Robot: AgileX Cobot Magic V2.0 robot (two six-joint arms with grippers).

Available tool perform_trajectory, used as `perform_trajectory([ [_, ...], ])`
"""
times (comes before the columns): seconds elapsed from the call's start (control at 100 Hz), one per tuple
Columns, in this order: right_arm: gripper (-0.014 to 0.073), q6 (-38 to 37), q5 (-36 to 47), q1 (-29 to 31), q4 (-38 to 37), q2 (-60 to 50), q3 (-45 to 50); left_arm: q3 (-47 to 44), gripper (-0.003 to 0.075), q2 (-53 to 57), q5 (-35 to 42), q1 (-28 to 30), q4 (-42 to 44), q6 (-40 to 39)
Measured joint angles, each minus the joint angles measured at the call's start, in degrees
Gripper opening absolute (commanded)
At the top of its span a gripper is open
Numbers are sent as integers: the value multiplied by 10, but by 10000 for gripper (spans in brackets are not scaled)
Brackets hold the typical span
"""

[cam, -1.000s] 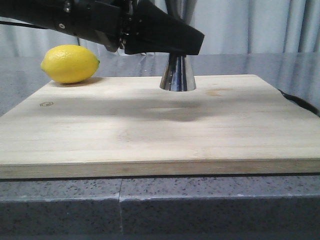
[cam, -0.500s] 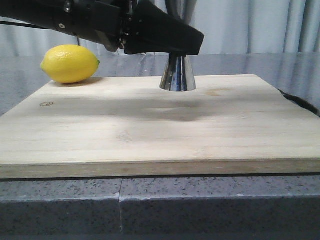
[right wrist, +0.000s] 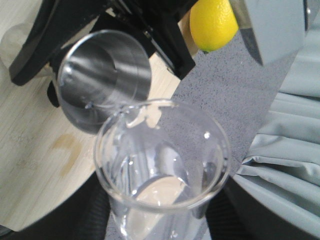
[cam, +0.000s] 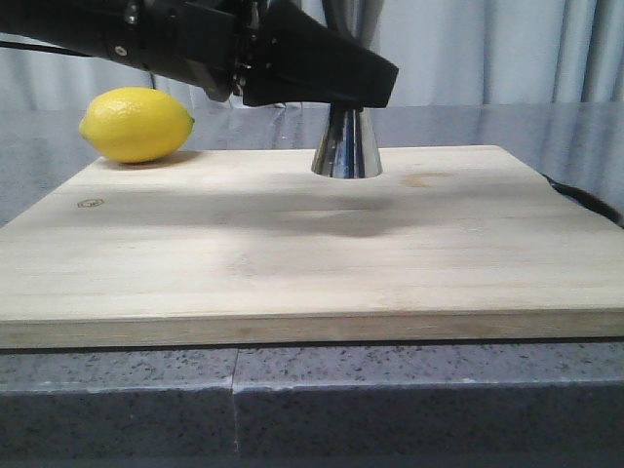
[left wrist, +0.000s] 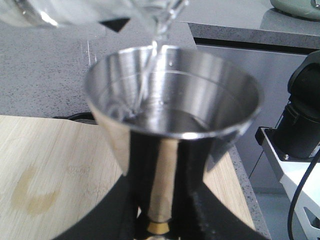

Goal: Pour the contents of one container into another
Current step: 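Pour liquid from the beaker into the jigger held by the left gripper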

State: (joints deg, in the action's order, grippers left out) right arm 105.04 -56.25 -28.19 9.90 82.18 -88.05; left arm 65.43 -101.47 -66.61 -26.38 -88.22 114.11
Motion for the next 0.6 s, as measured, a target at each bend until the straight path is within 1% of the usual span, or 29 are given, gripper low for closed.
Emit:
perform_trajectory([
  [0.6, 120, 1, 10, -6, -16, 8, 0, 0, -13, 0, 0, 0, 0, -3],
])
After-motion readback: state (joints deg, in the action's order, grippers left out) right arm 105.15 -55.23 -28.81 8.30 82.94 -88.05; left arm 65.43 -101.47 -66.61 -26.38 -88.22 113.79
